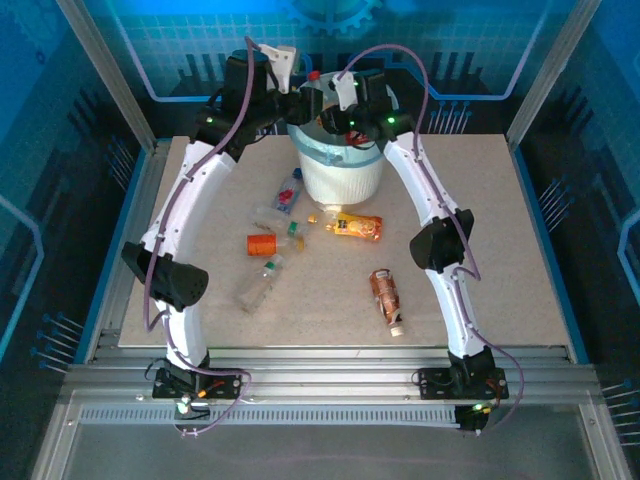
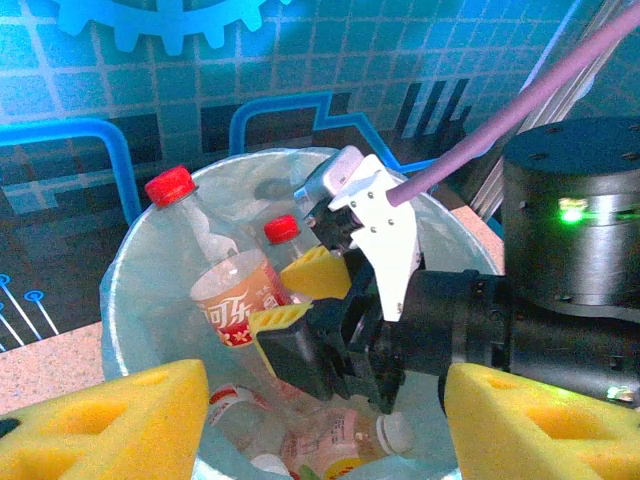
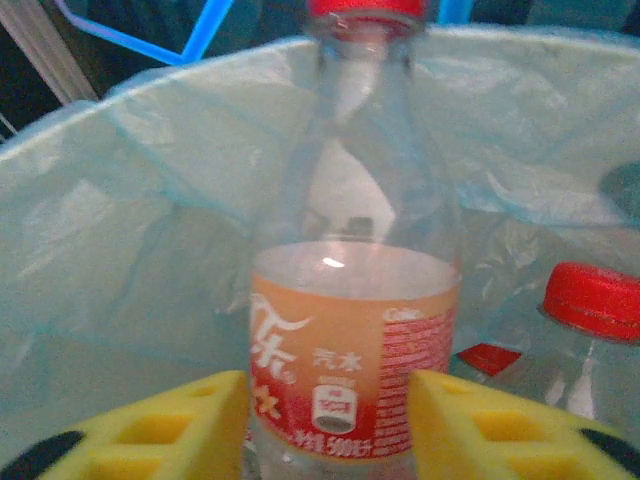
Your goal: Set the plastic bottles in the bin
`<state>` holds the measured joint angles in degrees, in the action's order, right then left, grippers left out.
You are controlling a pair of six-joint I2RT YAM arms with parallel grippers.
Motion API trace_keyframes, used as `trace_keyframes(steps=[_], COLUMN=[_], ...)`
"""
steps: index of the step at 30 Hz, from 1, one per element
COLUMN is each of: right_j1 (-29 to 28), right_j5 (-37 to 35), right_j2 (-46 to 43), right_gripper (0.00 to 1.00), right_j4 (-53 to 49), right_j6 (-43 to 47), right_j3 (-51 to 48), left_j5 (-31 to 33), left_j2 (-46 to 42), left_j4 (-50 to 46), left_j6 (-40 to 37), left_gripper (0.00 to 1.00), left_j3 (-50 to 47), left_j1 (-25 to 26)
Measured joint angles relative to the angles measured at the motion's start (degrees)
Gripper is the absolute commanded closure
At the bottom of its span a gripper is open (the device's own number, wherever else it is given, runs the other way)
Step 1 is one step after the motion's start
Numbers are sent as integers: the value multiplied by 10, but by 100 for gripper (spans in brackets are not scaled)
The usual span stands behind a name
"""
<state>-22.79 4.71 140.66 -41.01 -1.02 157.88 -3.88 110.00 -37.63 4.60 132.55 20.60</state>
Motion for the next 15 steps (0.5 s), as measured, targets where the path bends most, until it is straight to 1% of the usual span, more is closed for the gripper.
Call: trace_keyframes(steps=[4,9,12,15], right_j1=[-4,-27,-55,-90], right_j5=[3,-2,-8,-18], right_j2=[-41,-133,-202,-270], right_gripper=[39,38,37,38], right_j4=[-7,-11,-13,-17], right_j6=[6,22,30,32], right_j3=[0,-6,-37,-97], left_j5=[0,2,7,13], left_j2=[-7,-50,-103,-171], left_j4=[0,-2,-2,2], left_j6=[0,-1,-2,-2], left_gripper=[35,35,35,34], left_j3=[-18,-81,-145,-224], left_j1=[0,-1,-1,-1])
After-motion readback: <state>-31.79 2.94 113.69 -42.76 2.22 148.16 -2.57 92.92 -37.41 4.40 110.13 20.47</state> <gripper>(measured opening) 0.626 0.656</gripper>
